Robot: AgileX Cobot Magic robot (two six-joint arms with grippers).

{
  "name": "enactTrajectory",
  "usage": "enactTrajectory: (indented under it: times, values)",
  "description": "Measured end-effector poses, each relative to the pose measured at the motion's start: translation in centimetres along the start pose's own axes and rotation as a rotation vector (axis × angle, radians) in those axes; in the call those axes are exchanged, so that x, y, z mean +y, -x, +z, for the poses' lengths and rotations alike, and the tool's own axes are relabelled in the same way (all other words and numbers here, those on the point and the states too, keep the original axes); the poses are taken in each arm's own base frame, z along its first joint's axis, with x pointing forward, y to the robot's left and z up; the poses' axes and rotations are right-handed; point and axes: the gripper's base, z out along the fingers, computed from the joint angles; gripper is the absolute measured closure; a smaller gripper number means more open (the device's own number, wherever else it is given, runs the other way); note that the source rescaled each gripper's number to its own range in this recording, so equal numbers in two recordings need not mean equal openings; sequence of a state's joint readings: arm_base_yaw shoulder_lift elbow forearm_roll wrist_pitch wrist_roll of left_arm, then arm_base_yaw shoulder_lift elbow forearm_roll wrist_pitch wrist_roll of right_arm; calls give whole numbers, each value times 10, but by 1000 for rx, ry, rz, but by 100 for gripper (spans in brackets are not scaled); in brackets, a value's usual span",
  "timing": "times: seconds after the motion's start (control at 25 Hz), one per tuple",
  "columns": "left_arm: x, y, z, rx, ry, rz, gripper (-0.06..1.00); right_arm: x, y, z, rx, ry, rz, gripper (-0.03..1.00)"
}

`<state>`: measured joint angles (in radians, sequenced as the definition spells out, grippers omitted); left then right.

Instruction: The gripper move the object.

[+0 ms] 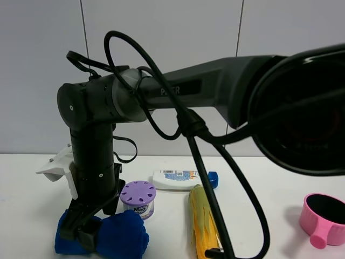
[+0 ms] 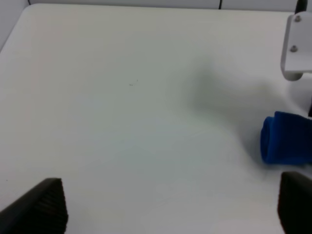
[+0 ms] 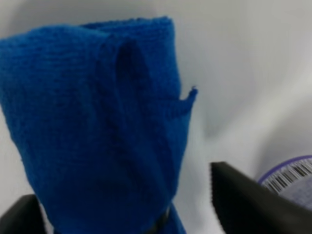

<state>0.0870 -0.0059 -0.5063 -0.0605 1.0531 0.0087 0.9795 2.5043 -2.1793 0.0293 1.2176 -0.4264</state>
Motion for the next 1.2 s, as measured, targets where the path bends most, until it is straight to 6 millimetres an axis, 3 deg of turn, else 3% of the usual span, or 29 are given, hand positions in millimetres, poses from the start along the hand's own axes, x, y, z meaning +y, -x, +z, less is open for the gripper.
enactTrajectory:
  times: [0.12, 0.32, 0.52, 0.68, 0.8, 0.96, 1.2]
  values:
    - [0, 0, 0, 0, 0, 0, -6, -2, 1, -29, -43, -43, -1, 22]
    - [0, 0, 0, 0, 0, 0, -6, 1, -4, -130, -220, -141, 15, 19]
    - [0, 0, 0, 0, 0, 0, -6, 9, -33, -240, -394, -308, 39, 20]
    - [0, 0, 0, 0, 0, 0, -6, 12, -65, -303, -512, -391, 135, 19]
    - [0, 0, 0, 0, 0, 0, -6, 5, -91, -335, -564, -457, 220, 19]
    - [0, 0, 0, 0, 0, 0, -6, -4, -124, -355, -554, -546, 284, 19]
    - [0, 0, 0, 0, 0, 0, -6, -5, -191, -329, -380, -539, 408, 19]
